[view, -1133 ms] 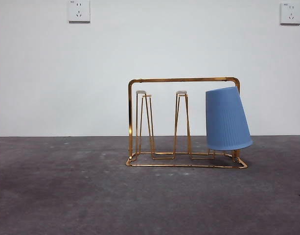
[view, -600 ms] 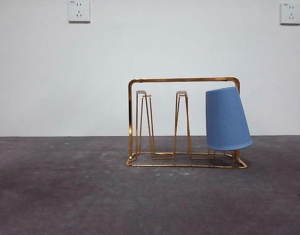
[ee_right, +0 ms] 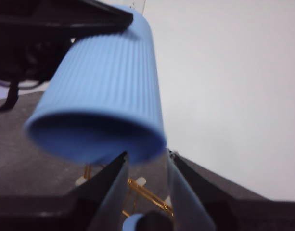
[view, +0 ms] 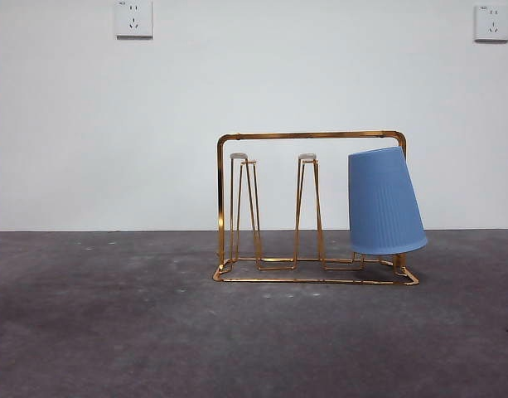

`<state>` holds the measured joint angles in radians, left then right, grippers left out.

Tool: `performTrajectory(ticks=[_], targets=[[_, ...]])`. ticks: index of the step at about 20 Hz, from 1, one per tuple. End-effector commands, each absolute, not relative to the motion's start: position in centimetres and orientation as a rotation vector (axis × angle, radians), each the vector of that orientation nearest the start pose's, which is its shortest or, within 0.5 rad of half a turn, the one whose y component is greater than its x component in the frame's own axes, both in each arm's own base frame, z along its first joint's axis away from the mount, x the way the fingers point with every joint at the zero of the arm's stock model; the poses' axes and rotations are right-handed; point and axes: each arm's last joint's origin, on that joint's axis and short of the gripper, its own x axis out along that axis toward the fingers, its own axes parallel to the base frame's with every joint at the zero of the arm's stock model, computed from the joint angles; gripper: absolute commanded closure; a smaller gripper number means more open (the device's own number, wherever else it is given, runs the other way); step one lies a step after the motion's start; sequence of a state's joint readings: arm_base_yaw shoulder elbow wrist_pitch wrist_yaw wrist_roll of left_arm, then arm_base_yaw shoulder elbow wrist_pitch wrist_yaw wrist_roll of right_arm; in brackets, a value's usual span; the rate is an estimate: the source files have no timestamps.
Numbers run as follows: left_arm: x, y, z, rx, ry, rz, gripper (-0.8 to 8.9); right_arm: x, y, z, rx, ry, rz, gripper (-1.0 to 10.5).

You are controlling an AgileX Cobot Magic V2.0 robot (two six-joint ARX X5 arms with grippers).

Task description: Pick up cup 1,put cup 1 in the cup rack,pick up cup 2,put cup 2 in the cup rack

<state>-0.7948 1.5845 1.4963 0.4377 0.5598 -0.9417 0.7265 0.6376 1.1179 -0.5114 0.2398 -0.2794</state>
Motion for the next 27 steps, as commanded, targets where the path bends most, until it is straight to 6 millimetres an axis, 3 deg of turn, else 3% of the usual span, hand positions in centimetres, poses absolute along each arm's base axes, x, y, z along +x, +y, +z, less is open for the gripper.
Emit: performTrajectory(ticks=[1,5,8,16,22,27], targets=[[24.5,-25.4,44.1,-0.785,0.261,-1.396,8.21,7.1,5.4,42.1,-0.278,-0.021,0.479,8.1],[25.1,-23.5,44.1,-0.685,0.251,-1.302,8.21,6.7,5.0,41.6,-0.279,0.038,0.464,8.1],[25.2,-21.7,44.2,-0.591,0.232,-1.112,8.21,6.6,4.8,41.0,-0.281,0.106,0.466,8.1],[22.9,-17.6,44.1,-0.157,0.219,-0.573,8.21,6.4,4.6,40.1,-0.26,0.209,0.451,8.1],[23.0,-17.2,42.7,-0.079,0.263,-0.432,8.21,6.4,4.6,40.0,-0.237,0.22,0.449,8.1],[23.6,-18.3,39.5,-0.069,0.241,-0.439,8.21,6.4,4.6,39.7,-0.238,0.247,0.448,8.1]])
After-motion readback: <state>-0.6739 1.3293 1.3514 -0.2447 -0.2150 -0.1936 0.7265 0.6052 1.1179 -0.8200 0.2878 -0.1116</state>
